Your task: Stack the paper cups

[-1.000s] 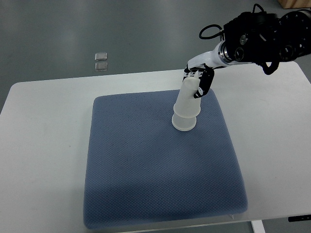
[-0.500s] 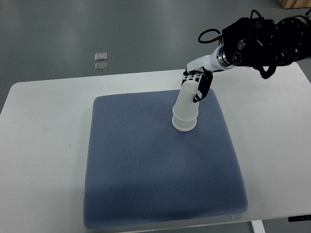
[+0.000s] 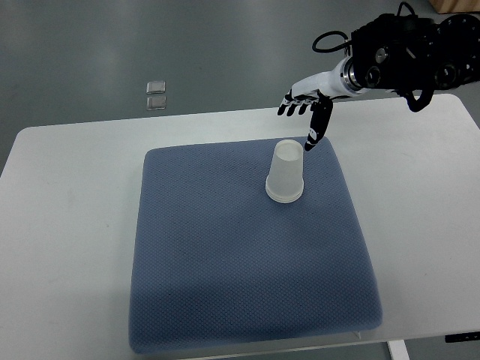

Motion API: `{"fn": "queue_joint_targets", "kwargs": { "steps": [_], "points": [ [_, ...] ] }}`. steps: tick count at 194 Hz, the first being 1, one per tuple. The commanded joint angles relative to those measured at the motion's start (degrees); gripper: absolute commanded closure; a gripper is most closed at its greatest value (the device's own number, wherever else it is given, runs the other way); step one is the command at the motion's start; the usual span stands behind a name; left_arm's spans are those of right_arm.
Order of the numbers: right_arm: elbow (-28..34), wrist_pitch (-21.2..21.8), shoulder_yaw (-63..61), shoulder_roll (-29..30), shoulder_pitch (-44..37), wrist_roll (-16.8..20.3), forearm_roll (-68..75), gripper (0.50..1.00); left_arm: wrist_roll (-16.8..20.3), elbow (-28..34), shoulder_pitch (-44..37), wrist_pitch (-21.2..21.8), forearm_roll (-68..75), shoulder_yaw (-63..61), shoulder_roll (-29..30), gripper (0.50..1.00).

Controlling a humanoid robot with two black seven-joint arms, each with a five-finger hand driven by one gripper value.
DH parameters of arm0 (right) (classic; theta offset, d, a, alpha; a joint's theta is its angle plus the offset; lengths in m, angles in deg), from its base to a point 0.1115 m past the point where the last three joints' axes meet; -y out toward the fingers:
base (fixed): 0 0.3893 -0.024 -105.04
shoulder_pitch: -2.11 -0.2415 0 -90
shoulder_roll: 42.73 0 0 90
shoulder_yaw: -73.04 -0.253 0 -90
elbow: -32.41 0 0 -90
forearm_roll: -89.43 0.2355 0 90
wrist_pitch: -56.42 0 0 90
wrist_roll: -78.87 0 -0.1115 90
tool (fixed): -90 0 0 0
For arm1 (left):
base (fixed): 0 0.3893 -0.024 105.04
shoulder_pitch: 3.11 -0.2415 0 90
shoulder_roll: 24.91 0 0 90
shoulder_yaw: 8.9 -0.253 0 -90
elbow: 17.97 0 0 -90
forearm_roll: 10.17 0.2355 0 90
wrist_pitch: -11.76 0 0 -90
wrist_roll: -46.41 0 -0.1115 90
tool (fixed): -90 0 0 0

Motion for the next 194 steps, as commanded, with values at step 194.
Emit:
{"fn": "queue_joint_targets", "kwargs": {
  "steps": [194],
  "points": [
    [-33.7,-0.9,-96.7,7.9,55.6,-12.5,23.4,0.585,0.0,-0.3,0.0,0.1,0.0,0.0,0.0,0.500]
  ]
}}
